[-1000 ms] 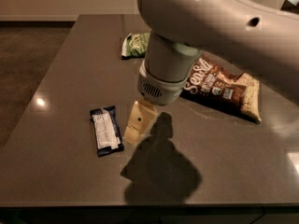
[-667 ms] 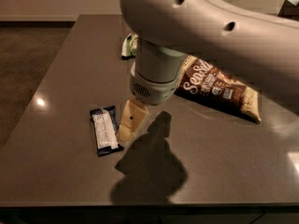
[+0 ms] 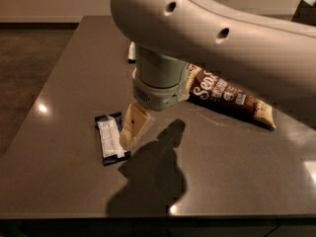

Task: Move rxbar blueberry near green jalapeno chip bag

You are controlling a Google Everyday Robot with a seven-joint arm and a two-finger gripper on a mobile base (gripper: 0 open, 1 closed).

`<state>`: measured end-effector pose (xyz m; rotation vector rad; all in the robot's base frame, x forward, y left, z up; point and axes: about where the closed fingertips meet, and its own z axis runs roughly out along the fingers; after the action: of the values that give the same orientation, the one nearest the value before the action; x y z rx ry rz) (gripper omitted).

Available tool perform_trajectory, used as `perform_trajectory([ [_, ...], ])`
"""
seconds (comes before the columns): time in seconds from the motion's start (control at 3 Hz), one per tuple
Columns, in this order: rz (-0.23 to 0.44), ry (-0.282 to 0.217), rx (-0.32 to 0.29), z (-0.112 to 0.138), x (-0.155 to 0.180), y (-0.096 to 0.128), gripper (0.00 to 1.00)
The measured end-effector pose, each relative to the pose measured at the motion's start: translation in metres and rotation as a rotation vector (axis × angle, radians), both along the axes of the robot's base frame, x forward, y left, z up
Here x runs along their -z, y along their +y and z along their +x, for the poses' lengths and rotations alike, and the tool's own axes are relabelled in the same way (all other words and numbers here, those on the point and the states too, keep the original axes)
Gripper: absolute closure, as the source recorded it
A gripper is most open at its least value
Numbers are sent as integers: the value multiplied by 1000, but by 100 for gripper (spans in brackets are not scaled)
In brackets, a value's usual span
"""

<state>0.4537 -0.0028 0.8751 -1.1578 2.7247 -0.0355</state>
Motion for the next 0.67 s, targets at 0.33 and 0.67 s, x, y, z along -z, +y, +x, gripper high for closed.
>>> perform_trajectory([
  [0.33, -10, 2, 19, 1, -2, 2, 0],
  [0.67, -79, 47, 102, 1, 17, 18, 0],
])
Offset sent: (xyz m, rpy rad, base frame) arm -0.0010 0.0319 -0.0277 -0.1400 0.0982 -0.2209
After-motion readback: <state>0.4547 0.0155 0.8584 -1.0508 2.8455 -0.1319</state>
